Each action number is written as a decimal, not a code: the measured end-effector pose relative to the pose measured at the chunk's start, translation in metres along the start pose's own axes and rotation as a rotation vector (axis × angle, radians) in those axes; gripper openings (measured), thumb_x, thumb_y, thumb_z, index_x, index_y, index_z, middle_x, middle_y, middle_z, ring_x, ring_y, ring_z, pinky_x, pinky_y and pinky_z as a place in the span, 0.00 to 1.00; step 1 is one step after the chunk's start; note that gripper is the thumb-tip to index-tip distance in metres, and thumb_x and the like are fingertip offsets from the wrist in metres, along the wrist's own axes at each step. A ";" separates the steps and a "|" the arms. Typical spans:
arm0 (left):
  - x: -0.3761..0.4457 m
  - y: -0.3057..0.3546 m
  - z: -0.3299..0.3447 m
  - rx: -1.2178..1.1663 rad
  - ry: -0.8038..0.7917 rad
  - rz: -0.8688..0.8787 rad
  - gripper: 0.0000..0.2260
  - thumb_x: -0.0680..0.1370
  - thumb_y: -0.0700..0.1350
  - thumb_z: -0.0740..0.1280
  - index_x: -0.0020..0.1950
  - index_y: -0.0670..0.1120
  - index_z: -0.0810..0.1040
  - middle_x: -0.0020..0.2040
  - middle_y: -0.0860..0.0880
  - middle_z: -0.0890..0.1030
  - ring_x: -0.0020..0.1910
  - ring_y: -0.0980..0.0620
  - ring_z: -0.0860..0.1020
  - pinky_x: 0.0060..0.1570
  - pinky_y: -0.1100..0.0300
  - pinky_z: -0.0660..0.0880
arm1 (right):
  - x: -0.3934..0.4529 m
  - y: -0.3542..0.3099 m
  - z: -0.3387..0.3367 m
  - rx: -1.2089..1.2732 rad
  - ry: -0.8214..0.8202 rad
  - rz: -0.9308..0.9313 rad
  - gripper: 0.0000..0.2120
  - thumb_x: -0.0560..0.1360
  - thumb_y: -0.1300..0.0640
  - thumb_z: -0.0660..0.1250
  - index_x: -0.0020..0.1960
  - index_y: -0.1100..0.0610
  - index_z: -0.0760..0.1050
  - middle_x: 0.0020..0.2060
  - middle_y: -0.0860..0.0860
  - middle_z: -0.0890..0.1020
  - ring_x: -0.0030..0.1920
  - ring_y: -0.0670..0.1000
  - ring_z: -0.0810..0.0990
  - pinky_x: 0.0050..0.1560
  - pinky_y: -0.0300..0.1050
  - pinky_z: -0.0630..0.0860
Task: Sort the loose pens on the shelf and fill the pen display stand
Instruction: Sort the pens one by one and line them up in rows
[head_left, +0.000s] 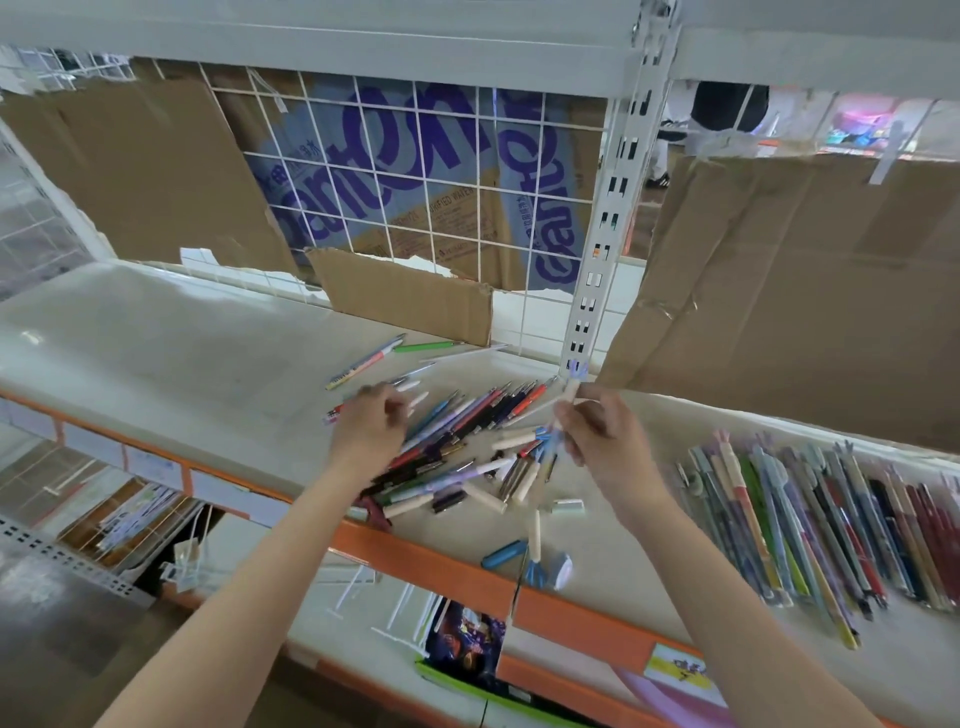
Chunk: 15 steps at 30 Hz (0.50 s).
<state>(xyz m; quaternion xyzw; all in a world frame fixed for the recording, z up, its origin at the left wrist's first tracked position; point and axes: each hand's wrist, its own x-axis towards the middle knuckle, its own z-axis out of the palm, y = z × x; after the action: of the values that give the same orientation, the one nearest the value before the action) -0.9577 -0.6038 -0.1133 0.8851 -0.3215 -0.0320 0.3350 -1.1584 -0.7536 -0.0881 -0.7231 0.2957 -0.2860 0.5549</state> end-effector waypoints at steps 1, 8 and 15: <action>0.006 -0.009 0.000 0.071 0.014 -0.032 0.06 0.77 0.39 0.62 0.49 0.41 0.78 0.50 0.44 0.79 0.47 0.45 0.77 0.48 0.56 0.71 | 0.002 0.005 -0.009 -0.134 0.026 -0.028 0.05 0.76 0.56 0.66 0.44 0.48 0.71 0.28 0.48 0.76 0.25 0.42 0.68 0.32 0.34 0.67; 0.014 -0.029 0.009 0.228 -0.023 -0.035 0.09 0.77 0.38 0.63 0.53 0.39 0.79 0.52 0.38 0.79 0.53 0.39 0.75 0.53 0.49 0.72 | -0.010 0.043 -0.062 -0.826 0.041 0.123 0.13 0.78 0.57 0.63 0.58 0.63 0.70 0.44 0.57 0.79 0.47 0.58 0.77 0.43 0.44 0.66; 0.013 -0.028 0.013 0.260 -0.094 -0.044 0.07 0.78 0.41 0.63 0.52 0.40 0.77 0.54 0.39 0.78 0.55 0.39 0.74 0.51 0.51 0.69 | -0.032 0.025 -0.043 -0.788 -0.118 -0.154 0.09 0.74 0.66 0.64 0.52 0.60 0.78 0.48 0.57 0.76 0.42 0.53 0.78 0.48 0.49 0.74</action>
<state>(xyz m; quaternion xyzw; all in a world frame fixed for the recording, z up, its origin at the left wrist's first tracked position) -0.9360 -0.6031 -0.1381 0.9255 -0.3187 -0.0388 0.2011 -1.2143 -0.7623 -0.1057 -0.9155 0.2954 -0.1495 0.2285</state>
